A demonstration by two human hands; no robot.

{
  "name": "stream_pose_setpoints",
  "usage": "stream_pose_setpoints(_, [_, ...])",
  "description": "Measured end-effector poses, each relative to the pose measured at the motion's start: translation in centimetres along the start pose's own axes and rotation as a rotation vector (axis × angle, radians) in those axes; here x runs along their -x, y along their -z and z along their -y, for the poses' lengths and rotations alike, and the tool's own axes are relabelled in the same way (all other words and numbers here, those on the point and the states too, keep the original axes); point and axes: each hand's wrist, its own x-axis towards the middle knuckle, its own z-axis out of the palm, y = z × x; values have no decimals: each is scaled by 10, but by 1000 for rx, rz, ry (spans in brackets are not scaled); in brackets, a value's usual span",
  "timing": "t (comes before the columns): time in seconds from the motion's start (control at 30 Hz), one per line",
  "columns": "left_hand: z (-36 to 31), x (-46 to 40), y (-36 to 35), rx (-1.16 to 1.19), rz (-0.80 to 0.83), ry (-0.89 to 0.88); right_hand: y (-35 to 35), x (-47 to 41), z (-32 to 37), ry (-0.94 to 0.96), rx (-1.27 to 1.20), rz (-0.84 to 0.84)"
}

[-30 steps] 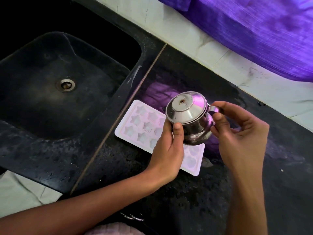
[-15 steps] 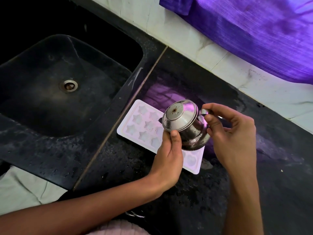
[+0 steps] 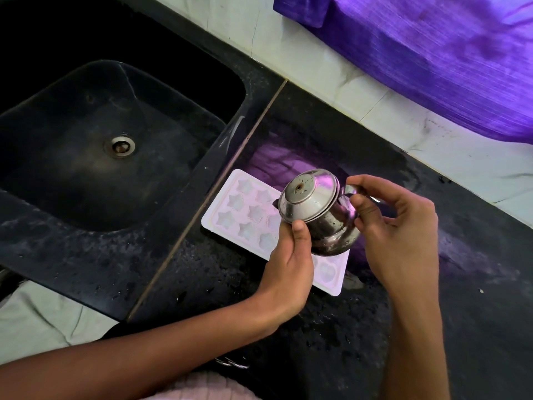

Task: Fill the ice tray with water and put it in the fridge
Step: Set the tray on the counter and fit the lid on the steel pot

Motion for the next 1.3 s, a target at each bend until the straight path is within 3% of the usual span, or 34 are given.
stream_pose_setpoints(0.53, [3,6,-2,28,-10,-194,-3,11,0,1,-57,-99])
stream_pose_setpoints(1.3, [10,29,-3,-18,-56,25,-8,21,10,4,179,-4])
